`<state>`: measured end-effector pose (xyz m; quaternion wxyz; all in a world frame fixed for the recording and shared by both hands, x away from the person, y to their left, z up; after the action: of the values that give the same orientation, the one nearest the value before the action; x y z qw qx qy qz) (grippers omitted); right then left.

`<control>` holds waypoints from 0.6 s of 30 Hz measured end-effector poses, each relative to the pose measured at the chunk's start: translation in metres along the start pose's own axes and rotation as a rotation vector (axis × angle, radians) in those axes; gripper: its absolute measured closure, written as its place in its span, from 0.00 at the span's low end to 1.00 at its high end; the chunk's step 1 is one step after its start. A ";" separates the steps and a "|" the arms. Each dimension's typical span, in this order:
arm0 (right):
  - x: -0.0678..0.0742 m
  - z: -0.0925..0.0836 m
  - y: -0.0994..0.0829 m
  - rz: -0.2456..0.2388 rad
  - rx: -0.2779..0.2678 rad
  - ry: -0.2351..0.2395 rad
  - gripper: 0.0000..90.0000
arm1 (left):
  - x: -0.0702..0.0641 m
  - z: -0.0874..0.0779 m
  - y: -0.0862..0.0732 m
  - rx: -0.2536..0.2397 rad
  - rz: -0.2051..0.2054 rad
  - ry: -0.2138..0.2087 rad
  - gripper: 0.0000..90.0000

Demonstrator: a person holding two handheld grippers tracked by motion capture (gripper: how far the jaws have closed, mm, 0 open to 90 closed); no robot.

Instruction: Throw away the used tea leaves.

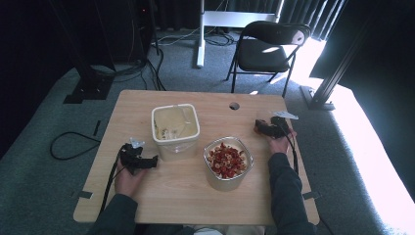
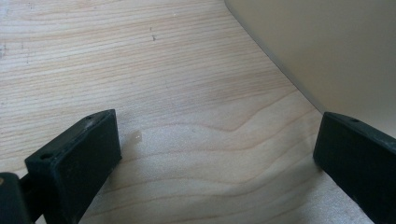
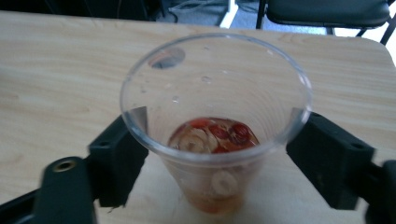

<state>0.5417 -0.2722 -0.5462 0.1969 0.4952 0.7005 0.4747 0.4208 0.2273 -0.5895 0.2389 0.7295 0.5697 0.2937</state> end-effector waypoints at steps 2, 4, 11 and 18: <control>0.000 0.002 0.000 0.016 -0.011 0.016 0.32 | 0.000 0.000 0.000 0.000 0.000 0.000 0.01; 0.000 0.002 0.000 0.006 -0.015 0.013 0.35 | 0.000 0.000 0.000 -0.001 0.000 -0.001 0.01; 0.004 -0.006 -0.003 -0.025 0.003 0.013 0.39 | 0.000 0.000 0.000 -0.001 -0.001 -0.001 0.01; 0.017 -0.030 -0.019 -0.053 0.027 0.062 0.39 | 0.000 0.000 0.000 -0.001 -0.001 0.000 0.01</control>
<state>0.5022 -0.2724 -0.5448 0.1807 0.4641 0.7255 0.4750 0.4205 0.2272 -0.5895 0.2394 0.7290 0.5699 0.2939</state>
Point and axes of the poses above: each handheld gripper's, and its own axes: z roughly forward along the jaws, y roughly out of its top, x roughly to its left, the point moved 6 cm from there along z, roughly forward along the jaws, and after that the axes turned 11 degrees about y, right-handed, at the moved point
